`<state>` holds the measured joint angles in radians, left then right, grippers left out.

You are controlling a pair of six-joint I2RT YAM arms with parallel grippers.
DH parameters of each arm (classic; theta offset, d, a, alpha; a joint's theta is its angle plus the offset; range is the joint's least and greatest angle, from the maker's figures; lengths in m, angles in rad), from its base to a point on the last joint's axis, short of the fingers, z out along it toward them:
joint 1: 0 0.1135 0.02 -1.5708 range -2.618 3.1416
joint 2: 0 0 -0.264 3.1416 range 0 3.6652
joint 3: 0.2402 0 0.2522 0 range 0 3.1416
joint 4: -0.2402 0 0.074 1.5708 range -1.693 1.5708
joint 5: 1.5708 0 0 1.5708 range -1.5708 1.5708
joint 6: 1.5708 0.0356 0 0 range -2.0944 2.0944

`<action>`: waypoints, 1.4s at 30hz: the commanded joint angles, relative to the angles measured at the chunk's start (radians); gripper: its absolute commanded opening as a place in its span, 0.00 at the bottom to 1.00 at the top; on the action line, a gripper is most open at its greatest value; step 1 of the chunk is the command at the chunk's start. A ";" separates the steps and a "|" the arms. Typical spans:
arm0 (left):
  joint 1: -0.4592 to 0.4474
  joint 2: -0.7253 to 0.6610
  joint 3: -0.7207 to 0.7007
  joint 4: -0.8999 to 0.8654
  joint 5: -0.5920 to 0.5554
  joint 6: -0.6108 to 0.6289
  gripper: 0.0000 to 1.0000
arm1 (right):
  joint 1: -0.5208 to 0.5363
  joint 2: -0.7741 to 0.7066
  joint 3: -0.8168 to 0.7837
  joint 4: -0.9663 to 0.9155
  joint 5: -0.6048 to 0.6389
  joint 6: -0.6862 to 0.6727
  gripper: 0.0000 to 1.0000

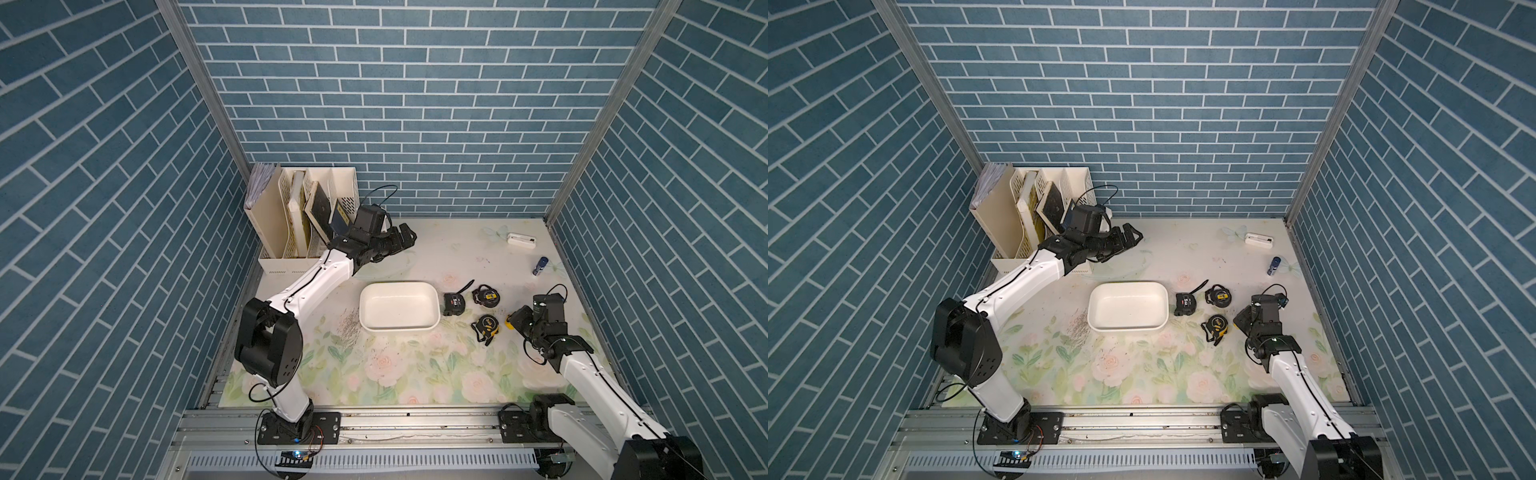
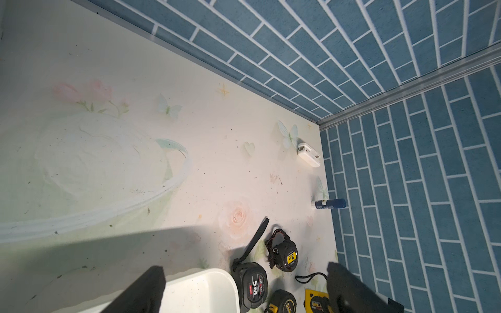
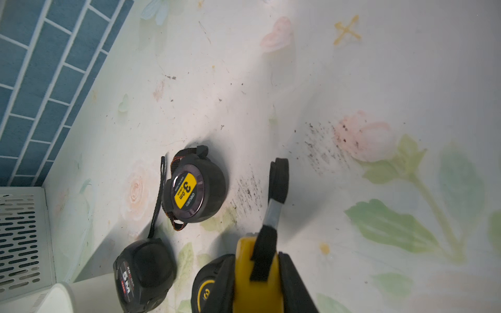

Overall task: Take the tape measure out of the storage box
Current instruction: Place the tape measure at the center of the board.

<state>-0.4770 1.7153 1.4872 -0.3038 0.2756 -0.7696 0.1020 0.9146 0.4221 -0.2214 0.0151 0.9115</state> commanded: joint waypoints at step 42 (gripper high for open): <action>0.002 -0.059 -0.052 -0.033 -0.223 0.213 0.99 | -0.047 0.011 0.139 0.017 0.056 -0.123 1.00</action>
<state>-0.4770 1.7046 1.4456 -0.3267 0.1673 -0.6559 0.0540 0.9546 0.4942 -0.1905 0.0147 0.8867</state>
